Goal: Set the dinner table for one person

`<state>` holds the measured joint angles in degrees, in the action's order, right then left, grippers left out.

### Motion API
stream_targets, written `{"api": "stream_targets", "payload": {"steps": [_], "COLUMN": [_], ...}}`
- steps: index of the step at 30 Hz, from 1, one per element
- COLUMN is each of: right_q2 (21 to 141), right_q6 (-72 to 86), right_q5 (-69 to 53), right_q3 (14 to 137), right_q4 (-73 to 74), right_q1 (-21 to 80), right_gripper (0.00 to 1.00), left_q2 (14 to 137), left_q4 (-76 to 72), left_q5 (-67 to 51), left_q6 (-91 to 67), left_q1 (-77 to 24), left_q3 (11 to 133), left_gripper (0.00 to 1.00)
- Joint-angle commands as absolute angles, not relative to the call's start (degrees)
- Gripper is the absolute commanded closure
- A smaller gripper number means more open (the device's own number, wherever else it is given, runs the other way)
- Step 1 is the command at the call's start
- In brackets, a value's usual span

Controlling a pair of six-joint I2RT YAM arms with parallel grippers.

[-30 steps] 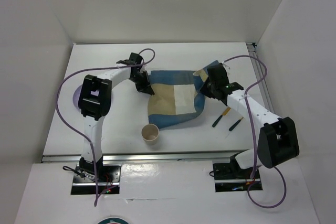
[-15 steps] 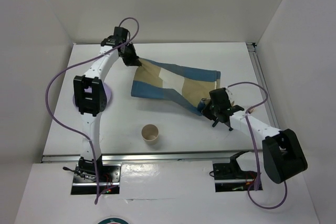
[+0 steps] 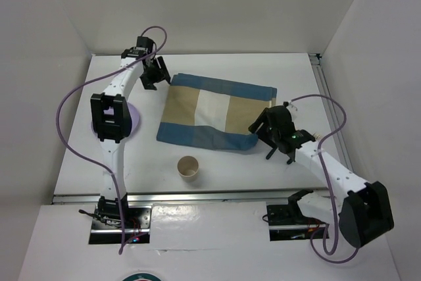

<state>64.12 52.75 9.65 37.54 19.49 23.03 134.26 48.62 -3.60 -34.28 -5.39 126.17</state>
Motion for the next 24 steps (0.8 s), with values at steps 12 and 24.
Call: {"api": "stream_targets", "payload": {"steps": [12,24], "right_q2": [69.7,92.1], "right_q6": [47.6,38.9], "right_q5": [17.1,7.8], "right_q3": [48.6,53.3], "right_q4": [24.9,23.4], "right_q1": [25.8,15.7], "right_gripper": [0.71,0.98], "left_q2": [120.8,126.6], "left_q4": [43.5,41.7], "left_q5": [-5.2,-3.2], "left_q6": [-29.4,-32.3], "left_q1": [-12.2,-13.2], "left_q3": [101.6,95.7], "left_gripper": [0.37,1.00]}}
